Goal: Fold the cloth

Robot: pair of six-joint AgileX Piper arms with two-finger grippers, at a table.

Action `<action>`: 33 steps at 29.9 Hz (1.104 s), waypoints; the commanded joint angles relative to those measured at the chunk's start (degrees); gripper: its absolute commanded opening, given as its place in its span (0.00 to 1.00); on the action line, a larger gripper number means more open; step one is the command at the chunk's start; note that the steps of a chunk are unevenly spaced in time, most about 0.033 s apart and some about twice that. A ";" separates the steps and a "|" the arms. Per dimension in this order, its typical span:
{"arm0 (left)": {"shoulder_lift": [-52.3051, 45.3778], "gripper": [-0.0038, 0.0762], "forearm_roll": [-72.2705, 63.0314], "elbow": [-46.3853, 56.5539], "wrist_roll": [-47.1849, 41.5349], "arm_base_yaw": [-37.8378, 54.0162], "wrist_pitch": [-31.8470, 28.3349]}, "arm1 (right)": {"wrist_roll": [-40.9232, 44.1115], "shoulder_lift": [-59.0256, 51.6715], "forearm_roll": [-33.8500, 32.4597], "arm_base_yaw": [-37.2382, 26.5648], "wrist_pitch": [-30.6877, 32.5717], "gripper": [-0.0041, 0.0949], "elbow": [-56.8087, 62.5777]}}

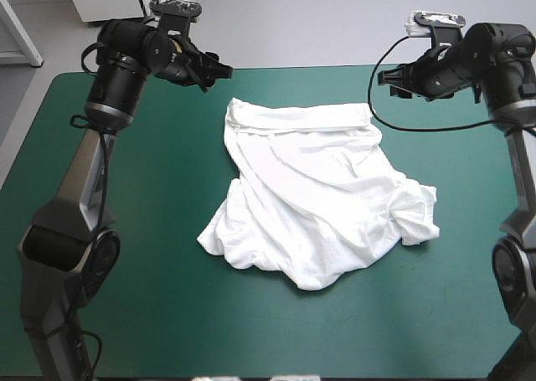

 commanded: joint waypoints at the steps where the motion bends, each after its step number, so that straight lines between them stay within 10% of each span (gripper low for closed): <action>1: -9.77 0.64 -0.60 8.13 -1.17 0.02 2.44 | -0.40 -8.91 -1.81 -0.46 -1.68 0.52 6.88; 15: -40.21 0.64 2.89 58.20 -15.12 -12.73 -3.19 | 0.00 -29.24 -5.59 -0.46 -4.10 0.52 34.39; 33: -24.22 0.64 0.11 65.22 -15.66 -13.09 -11.45 | 0.00 -30.23 -5.07 -0.46 -3.18 0.52 35.63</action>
